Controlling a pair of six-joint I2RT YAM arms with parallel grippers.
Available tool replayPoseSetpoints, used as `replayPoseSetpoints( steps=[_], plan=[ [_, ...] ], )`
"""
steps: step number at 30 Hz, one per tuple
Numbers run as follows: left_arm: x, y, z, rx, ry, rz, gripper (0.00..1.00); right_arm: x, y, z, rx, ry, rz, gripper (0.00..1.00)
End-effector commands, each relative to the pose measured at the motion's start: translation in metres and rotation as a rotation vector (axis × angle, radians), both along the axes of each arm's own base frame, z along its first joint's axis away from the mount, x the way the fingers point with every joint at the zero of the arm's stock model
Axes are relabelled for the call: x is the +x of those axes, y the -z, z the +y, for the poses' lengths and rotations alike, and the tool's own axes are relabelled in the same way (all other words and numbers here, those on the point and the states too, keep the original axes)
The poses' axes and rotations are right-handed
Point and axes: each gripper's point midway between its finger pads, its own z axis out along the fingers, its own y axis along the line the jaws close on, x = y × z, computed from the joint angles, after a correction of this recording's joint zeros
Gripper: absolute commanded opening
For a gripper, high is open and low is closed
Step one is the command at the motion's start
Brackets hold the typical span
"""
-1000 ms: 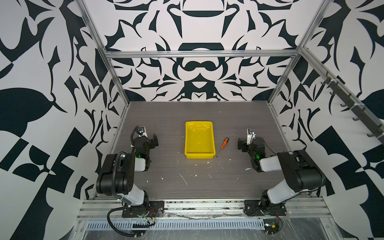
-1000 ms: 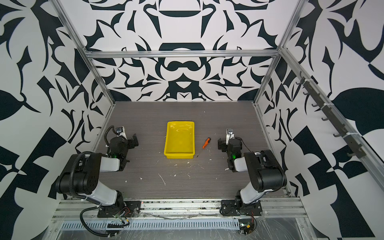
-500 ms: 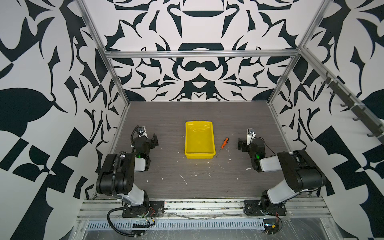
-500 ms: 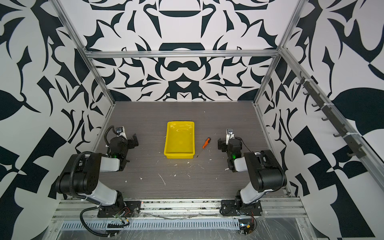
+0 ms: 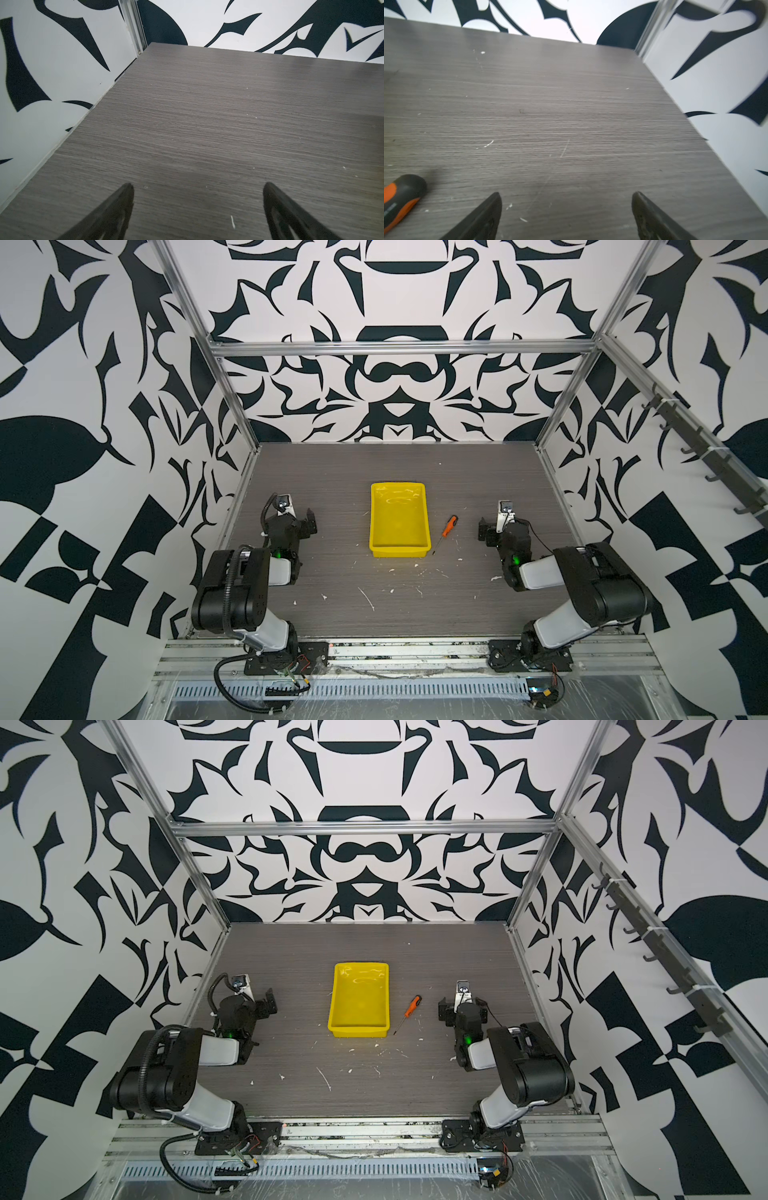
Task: Put the screwdriver in the bin
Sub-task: 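Move the right gripper toward the orange-handled screwdriver while the left arm shifts slightly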
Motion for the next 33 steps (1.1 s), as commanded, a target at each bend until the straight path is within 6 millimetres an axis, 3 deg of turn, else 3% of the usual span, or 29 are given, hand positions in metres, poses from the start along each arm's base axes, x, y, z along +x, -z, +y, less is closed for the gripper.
replayPoseSetpoints(
  steps=[1, 5, 9, 11, 13, 16, 21, 28, 31, 33],
  plan=[
    [-0.006, -0.032, -0.006, 0.022, 0.025, -0.066, 1.0, -0.007, -0.046, -0.007, -0.021, 0.088, -0.177, 1.0],
    [-0.012, -0.057, 0.007, -0.051, -0.087, 0.092, 1.0, -0.007, -0.061, -0.004, -0.016, 0.117, -0.103, 1.0],
    [-0.03, -0.075, -0.025, -0.158, 0.034, 0.232, 1.0, -0.018, -0.093, -0.012, 0.061, 0.182, -0.073, 1.0],
    [-0.044, -0.079, -0.029, -0.24, -0.011, 0.238, 1.0, -0.024, -0.112, -0.015, 0.128, 0.218, -0.071, 1.0],
    [-0.06, -0.078, -0.034, -0.345, -0.024, 0.228, 1.0, -0.037, -0.118, -0.022, 0.238, 0.309, -0.019, 1.0],
    [-0.086, -0.06, -0.029, -0.413, -0.09, 0.264, 1.0, -0.057, -0.099, -0.03, 0.349, 0.421, 0.052, 0.99],
    [-0.112, -0.066, -0.002, -0.386, -0.252, 0.262, 1.0, -0.067, -0.078, -0.022, 0.46, 0.418, 0.108, 1.0],
    [-0.117, -0.059, -0.005, -0.429, -0.26, 0.263, 1.0, -0.068, -0.064, 0.014, 0.518, 0.261, 0.292, 0.93],
    [-0.116, -0.053, -0.011, -0.455, -0.242, 0.292, 1.0, -0.066, -0.046, 0.023, 0.479, 0.239, 0.428, 0.89],
    [-0.116, -0.05, -0.013, -0.469, -0.238, 0.311, 1.0, -0.06, -0.036, 0.041, 0.526, 0.191, 0.52, 0.83]
  ],
)
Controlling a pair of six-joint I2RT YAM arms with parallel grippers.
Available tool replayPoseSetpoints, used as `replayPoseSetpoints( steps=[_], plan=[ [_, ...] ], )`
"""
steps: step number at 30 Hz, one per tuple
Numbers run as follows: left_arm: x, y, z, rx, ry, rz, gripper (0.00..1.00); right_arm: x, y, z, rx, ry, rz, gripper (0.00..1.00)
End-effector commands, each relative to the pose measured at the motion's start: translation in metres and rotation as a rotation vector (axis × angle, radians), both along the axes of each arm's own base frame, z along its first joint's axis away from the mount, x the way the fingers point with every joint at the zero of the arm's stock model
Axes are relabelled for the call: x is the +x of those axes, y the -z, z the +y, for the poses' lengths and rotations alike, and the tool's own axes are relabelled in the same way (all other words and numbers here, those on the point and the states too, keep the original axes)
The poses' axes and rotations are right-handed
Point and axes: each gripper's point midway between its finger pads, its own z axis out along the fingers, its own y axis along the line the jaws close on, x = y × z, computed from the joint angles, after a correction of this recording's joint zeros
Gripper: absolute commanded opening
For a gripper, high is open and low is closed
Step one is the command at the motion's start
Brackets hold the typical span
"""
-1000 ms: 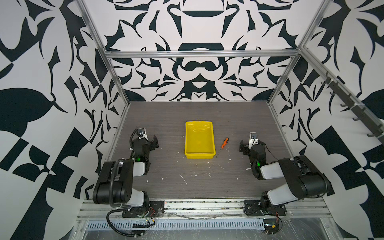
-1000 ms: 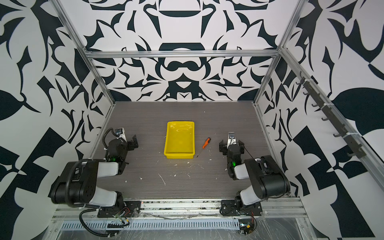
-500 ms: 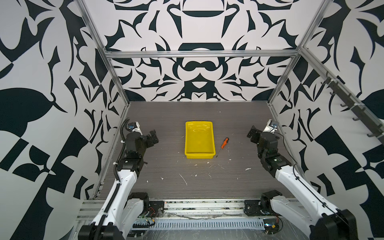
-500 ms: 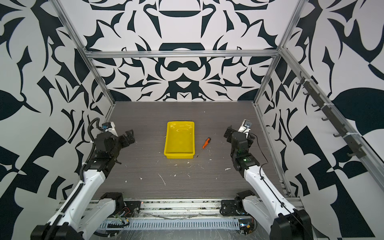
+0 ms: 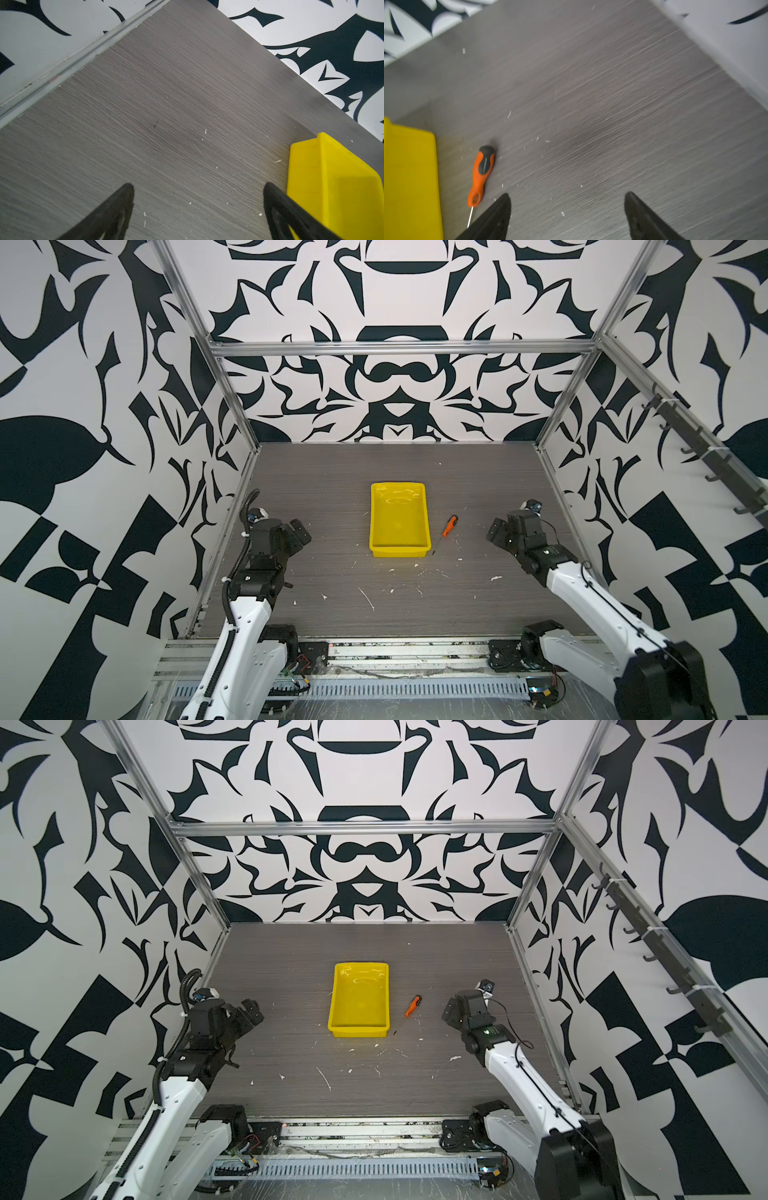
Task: Put the screwdriver in the bin
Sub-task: 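Move the right gripper toward the orange-handled screwdriver while the left arm shifts slightly, then lower the right gripper and close it on the screwdriver's orange handle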
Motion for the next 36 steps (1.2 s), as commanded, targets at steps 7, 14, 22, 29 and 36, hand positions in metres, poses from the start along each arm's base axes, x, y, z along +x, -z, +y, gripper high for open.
replayPoseSetpoints(
  steps=[7, 14, 22, 29, 36],
  plan=[
    [-0.015, 0.021, 0.004, -0.047, -0.064, 0.064, 1.0, 0.04, 0.012, 0.079, 0.277, -0.105, 0.159, 0.73],
    [-0.034, 0.034, 0.029, -0.05, -0.261, 0.112, 1.0, 0.06, 0.029, 0.115, 0.284, -0.049, 0.234, 0.69],
    [-0.036, 0.036, 0.035, -0.034, -0.297, 0.119, 1.0, 0.059, 0.027, 0.11, 0.179, 0.111, 0.223, 0.63],
    [-0.038, 0.039, 0.034, -0.05, -0.308, 0.123, 1.0, 0.065, 0.043, 0.127, 0.242, 0.1, 0.265, 0.61],
    [-0.039, 0.038, 0.037, -0.039, -0.324, 0.115, 1.0, 0.069, 0.063, 0.141, 0.237, 0.056, 0.365, 0.53]
  ],
)
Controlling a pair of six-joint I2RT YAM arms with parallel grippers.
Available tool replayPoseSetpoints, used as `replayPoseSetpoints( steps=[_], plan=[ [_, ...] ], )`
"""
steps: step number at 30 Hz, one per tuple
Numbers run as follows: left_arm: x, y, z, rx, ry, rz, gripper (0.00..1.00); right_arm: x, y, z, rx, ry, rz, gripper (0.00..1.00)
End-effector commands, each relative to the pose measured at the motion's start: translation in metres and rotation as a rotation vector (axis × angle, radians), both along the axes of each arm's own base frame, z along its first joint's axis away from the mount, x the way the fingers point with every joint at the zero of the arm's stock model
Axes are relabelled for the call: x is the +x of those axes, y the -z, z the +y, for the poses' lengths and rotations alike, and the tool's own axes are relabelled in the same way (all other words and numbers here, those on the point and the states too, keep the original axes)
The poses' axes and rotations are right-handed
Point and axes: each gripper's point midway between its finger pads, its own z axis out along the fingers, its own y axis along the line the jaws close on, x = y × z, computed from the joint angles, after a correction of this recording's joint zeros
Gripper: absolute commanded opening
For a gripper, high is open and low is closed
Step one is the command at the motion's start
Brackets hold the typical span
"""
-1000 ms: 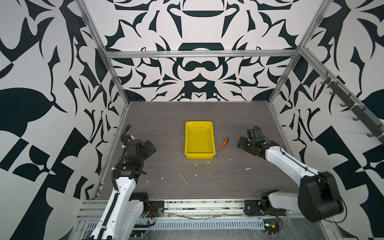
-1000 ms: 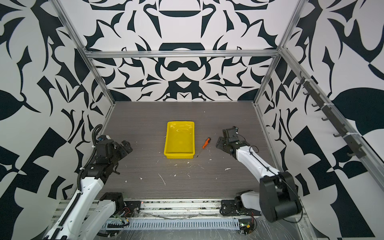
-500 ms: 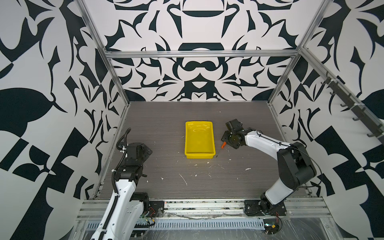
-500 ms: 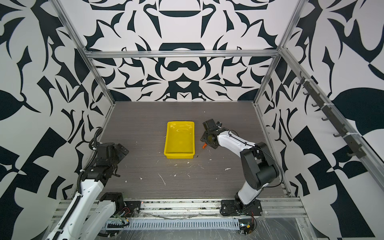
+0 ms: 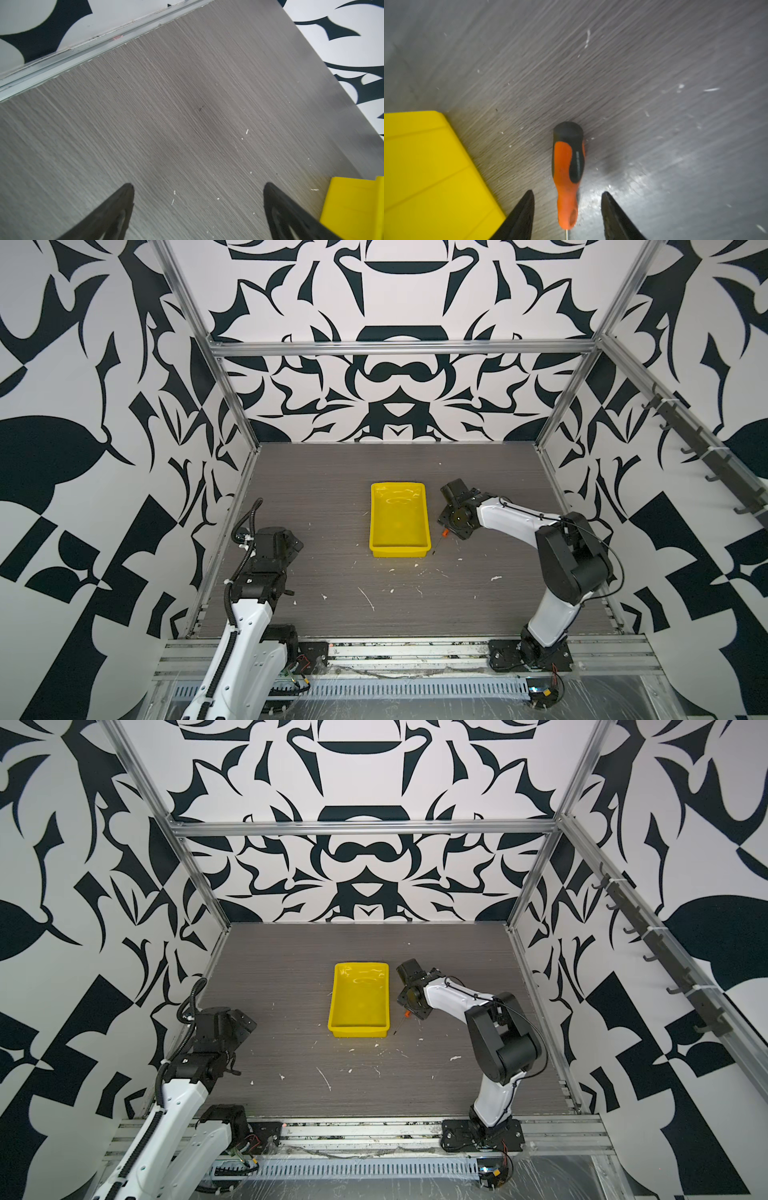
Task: Put the screwdriver in the bin
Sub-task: 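Lower the right gripper and close it on the screwdriver's orange handle, then lift the screwdriver with the right gripper and carry it over the yellow bin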
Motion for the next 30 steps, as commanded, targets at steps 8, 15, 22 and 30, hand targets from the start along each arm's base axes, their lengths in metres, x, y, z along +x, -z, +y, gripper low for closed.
replayPoseSetpoints(
  steps=[8, 15, 22, 30],
  plan=[
    [-0.009, 0.006, 0.007, 0.004, -0.052, 0.015, 1.0, -0.003, 0.004, -0.002, -0.039, -0.022, 0.044, 0.45],
    [-0.011, 0.005, 0.008, 0.003, -0.06, 0.009, 1.0, -0.012, 0.013, -0.014, -0.104, -0.055, 0.075, 0.3],
    [-0.007, 0.012, 0.0, -0.032, -0.026, -0.042, 1.0, -0.02, 0.002, -0.018, -0.125, -0.128, 0.065, 0.23],
    [-0.011, 0.009, -0.003, -0.046, -0.007, -0.082, 1.0, -0.029, -0.034, -0.042, -0.234, -0.223, -0.06, 0.11]
  ],
)
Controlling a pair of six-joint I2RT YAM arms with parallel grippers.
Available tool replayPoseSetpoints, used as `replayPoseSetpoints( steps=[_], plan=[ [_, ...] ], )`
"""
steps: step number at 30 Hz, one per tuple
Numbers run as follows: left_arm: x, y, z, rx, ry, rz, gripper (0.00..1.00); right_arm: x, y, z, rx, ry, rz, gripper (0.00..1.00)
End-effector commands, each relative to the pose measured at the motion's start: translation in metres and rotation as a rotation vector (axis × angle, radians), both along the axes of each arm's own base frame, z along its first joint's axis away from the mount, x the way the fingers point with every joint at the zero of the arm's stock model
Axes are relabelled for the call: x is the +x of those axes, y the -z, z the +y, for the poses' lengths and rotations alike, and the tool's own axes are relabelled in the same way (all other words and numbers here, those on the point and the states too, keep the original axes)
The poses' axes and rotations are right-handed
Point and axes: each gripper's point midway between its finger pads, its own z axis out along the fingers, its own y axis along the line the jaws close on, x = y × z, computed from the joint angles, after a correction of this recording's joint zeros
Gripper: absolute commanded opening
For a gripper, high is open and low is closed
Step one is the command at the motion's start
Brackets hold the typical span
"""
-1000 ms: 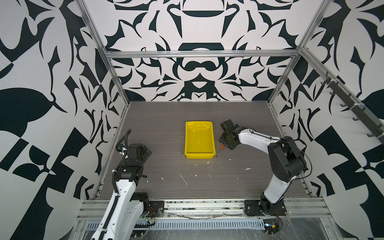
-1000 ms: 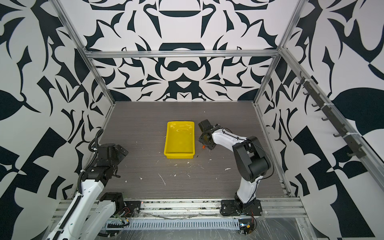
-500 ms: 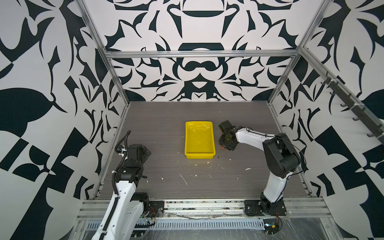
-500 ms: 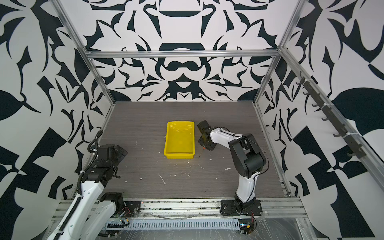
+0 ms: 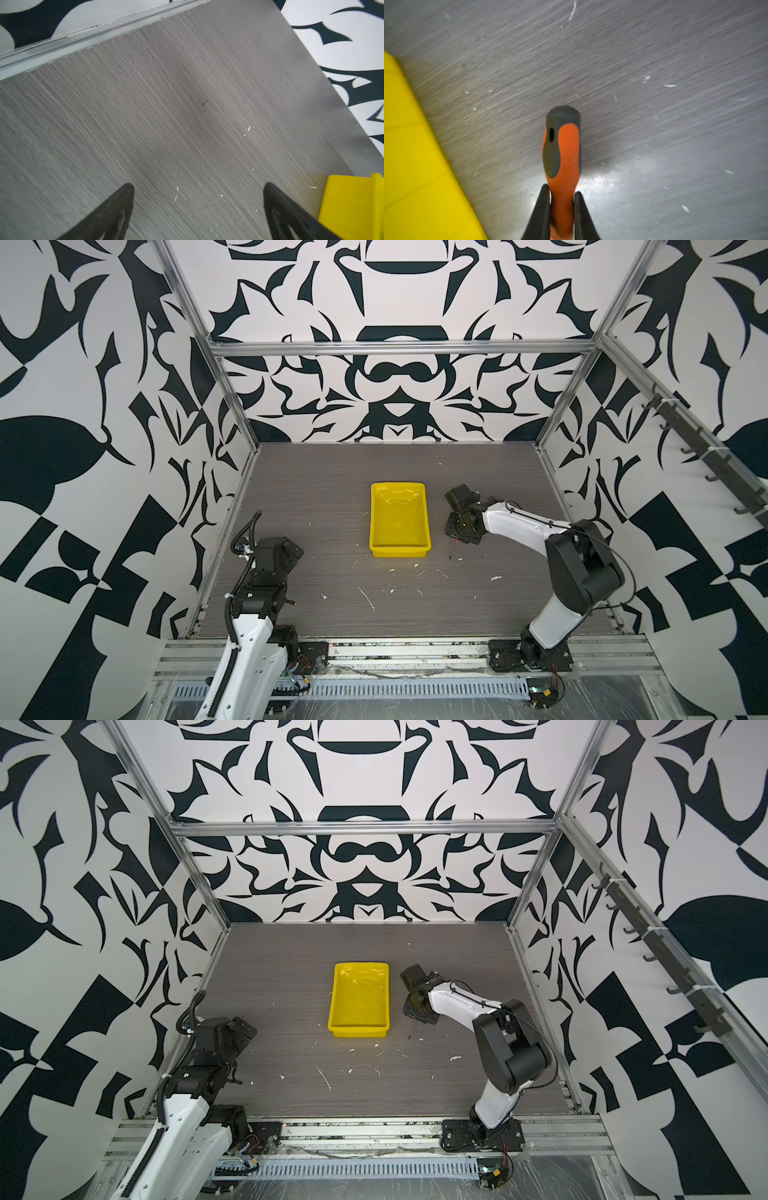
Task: Put the screwdriver in the bin
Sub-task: 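Lift the screwdriver with the right gripper and carry it over the yellow bin, then lower the screwdriver into the yellow bin and open the right gripper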
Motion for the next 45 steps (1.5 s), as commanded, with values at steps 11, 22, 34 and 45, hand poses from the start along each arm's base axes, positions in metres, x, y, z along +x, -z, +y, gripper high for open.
replayPoseSetpoints(
  steps=[11, 22, 34, 45],
  plan=[
    [0.001, 0.001, -0.001, -0.01, 0.005, -0.028, 1.0, 0.021, -0.12, 0.019, 0.041, -0.086, -0.258, 0.0],
    [0.008, 0.008, -0.011, -0.038, 0.052, 0.005, 1.0, 0.04, -0.136, 0.118, 0.163, -0.216, -0.264, 0.0],
    [0.009, 0.008, -0.015, -0.053, 0.07, -0.009, 1.0, 0.054, -0.079, 0.174, 0.205, -0.303, -0.104, 0.0],
    [0.008, 0.008, -0.013, -0.05, 0.057, -0.008, 1.0, 0.052, -0.024, 0.196, 0.256, -0.296, 0.045, 0.0]
  ],
)
